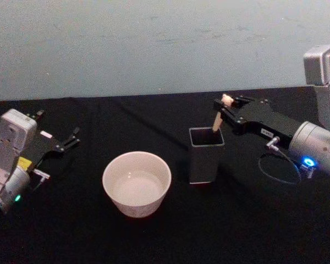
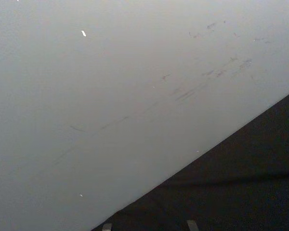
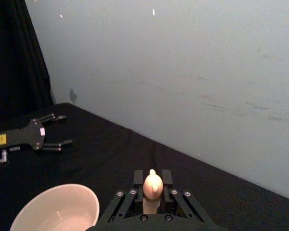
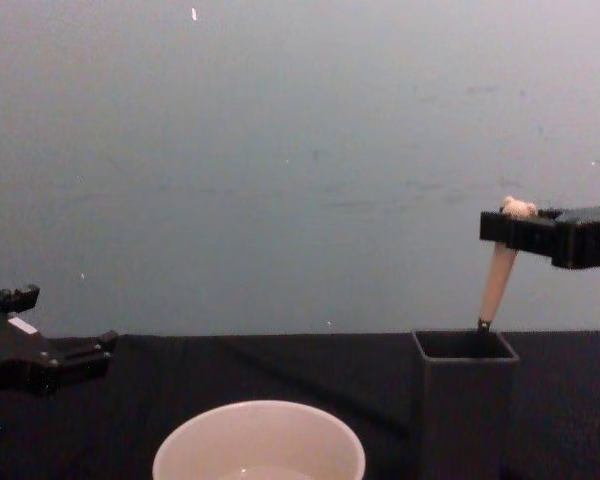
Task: Pick up the stirring spoon with one hand, stir inside the cup, then place it back in its original position.
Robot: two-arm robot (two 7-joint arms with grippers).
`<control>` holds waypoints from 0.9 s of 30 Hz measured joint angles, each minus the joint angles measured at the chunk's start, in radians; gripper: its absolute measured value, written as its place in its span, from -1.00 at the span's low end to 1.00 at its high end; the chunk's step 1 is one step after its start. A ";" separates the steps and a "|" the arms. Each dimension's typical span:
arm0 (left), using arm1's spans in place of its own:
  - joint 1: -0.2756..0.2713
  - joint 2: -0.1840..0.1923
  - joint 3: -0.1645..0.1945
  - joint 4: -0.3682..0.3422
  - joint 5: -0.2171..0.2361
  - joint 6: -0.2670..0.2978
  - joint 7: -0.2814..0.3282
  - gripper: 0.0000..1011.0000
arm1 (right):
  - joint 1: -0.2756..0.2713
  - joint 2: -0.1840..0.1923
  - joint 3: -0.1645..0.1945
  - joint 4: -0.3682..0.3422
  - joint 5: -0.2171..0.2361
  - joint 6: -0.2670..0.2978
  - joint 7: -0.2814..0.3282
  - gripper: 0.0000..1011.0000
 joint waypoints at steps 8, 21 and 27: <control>0.000 0.000 0.000 0.000 0.000 0.000 0.000 0.98 | 0.006 -0.017 -0.016 0.029 -0.036 0.009 0.007 -0.56; 0.000 0.000 0.000 0.000 0.000 0.000 0.000 0.98 | 0.011 -0.042 -0.030 0.071 -0.089 0.019 0.020 -0.56; 0.000 0.000 0.000 0.000 0.000 0.000 0.000 0.98 | 0.013 -0.051 -0.033 0.084 -0.107 0.022 0.021 -0.56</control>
